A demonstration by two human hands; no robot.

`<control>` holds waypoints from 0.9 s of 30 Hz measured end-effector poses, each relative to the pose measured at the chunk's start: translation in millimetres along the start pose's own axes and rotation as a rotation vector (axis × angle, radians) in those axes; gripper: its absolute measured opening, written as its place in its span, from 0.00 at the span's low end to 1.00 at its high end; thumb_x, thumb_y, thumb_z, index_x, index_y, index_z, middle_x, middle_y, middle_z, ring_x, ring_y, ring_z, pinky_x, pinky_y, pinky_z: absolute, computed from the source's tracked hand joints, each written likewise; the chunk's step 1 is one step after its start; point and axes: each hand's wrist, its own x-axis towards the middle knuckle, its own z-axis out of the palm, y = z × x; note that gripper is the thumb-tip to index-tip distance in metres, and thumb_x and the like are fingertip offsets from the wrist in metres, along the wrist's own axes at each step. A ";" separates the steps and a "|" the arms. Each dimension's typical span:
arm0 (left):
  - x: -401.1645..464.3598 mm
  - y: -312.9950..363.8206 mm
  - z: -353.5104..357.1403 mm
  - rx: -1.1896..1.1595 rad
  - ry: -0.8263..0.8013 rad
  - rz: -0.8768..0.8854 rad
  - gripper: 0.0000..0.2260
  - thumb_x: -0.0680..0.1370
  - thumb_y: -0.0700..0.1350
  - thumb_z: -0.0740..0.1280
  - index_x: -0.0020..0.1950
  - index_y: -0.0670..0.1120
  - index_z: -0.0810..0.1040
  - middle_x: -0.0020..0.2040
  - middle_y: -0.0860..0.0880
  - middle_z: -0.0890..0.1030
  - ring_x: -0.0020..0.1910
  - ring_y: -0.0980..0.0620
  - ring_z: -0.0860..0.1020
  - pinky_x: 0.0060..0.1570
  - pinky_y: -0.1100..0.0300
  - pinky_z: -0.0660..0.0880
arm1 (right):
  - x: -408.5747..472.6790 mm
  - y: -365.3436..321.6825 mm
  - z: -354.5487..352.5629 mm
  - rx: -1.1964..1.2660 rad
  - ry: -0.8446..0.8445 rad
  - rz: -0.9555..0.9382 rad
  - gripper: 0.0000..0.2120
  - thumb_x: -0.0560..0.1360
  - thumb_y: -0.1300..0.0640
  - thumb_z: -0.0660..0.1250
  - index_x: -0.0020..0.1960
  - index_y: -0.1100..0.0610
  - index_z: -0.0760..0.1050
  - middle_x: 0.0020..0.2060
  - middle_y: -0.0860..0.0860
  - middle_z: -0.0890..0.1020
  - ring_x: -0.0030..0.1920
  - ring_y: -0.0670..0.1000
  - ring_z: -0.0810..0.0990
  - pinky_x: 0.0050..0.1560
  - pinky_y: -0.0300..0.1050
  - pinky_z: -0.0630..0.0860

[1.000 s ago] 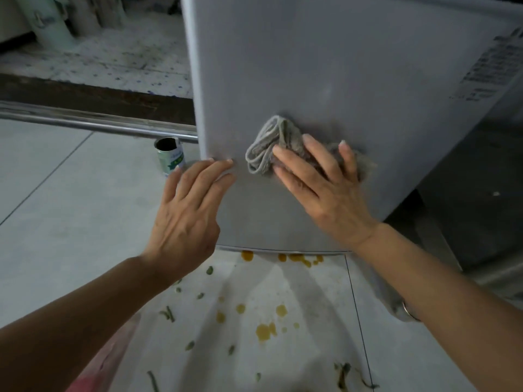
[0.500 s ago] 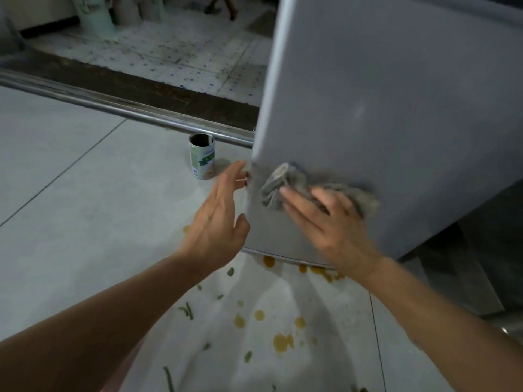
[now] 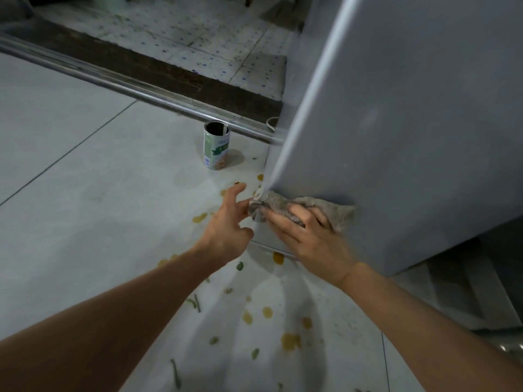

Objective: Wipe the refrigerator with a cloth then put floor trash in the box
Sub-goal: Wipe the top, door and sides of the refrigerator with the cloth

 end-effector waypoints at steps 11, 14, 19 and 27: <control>11.0 -11.7 -9.6 -0.201 -0.083 -0.185 0.34 0.72 0.23 0.55 0.73 0.49 0.56 0.63 0.49 0.77 0.55 0.55 0.75 0.33 0.74 0.73 | 76.4 30.0 -40.1 -0.183 0.260 0.286 0.14 0.80 0.61 0.57 0.60 0.55 0.79 0.63 0.49 0.78 0.59 0.56 0.67 0.55 0.52 0.63; 13.2 -24.1 -9.3 -0.200 -0.076 -0.220 0.34 0.72 0.24 0.55 0.73 0.49 0.55 0.64 0.49 0.76 0.58 0.54 0.75 0.37 0.70 0.75 | 66.8 9.5 -16.7 -0.179 0.184 0.173 0.14 0.78 0.61 0.58 0.56 0.55 0.80 0.60 0.49 0.80 0.61 0.56 0.67 0.59 0.52 0.62; 17.7 -44.1 -12.0 -0.255 0.016 -0.239 0.30 0.73 0.21 0.54 0.72 0.42 0.56 0.65 0.37 0.72 0.61 0.43 0.73 0.36 0.66 0.73 | 40.0 -25.6 23.8 -0.192 0.105 0.068 0.16 0.78 0.61 0.56 0.57 0.55 0.80 0.57 0.48 0.81 0.62 0.56 0.69 0.63 0.50 0.63; 14.7 -64.1 -26.2 -0.074 0.133 -0.199 0.29 0.71 0.24 0.57 0.70 0.45 0.62 0.59 0.45 0.74 0.56 0.50 0.74 0.43 0.61 0.71 | 4.4 -73.2 65.3 -0.074 -0.113 -0.081 0.16 0.75 0.58 0.59 0.59 0.54 0.78 0.60 0.49 0.80 0.63 0.53 0.77 0.67 0.48 0.62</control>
